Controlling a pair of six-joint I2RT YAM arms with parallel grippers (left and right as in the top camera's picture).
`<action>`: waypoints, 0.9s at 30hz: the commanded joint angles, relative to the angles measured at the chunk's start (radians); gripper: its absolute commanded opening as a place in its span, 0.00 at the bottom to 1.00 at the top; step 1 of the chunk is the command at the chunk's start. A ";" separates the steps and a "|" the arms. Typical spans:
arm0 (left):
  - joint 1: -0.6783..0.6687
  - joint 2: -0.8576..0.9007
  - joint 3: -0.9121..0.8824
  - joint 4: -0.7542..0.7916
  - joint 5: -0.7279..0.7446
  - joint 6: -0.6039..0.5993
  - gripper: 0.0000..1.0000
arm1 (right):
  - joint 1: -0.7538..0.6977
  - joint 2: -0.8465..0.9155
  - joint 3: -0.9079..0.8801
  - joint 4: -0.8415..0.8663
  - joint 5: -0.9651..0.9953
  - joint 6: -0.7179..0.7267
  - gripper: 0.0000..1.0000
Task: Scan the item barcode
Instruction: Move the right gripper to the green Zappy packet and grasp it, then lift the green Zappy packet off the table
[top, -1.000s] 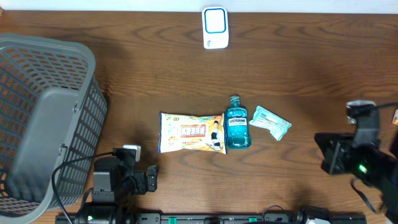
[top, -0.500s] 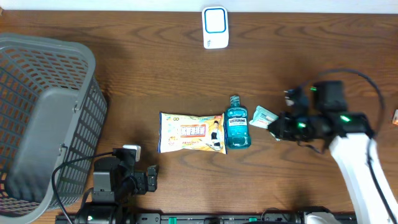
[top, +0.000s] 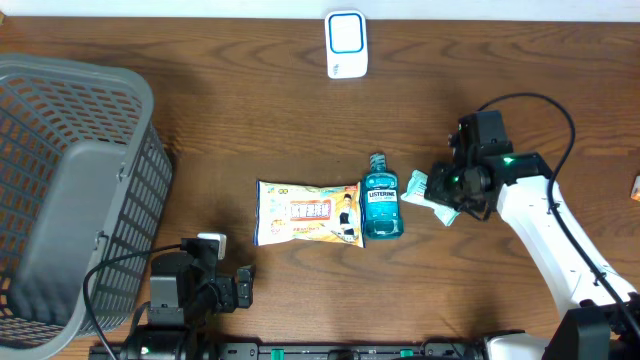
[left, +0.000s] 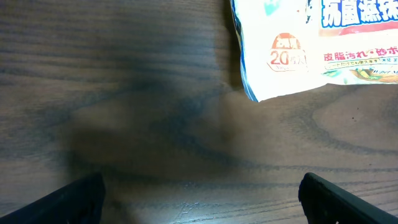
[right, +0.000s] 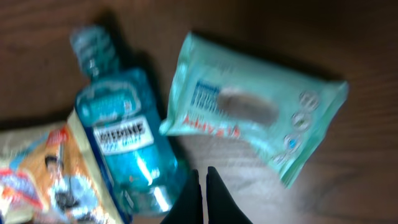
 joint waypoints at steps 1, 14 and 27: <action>0.002 -0.002 0.005 0.000 0.009 0.006 0.99 | 0.007 0.022 0.021 0.004 0.141 0.025 0.01; 0.002 -0.002 0.005 0.000 0.009 0.006 0.99 | 0.025 0.340 0.020 0.034 0.073 0.040 0.01; 0.002 -0.002 0.005 0.000 0.009 0.006 0.99 | 0.043 0.205 0.146 -0.081 0.079 -0.015 0.01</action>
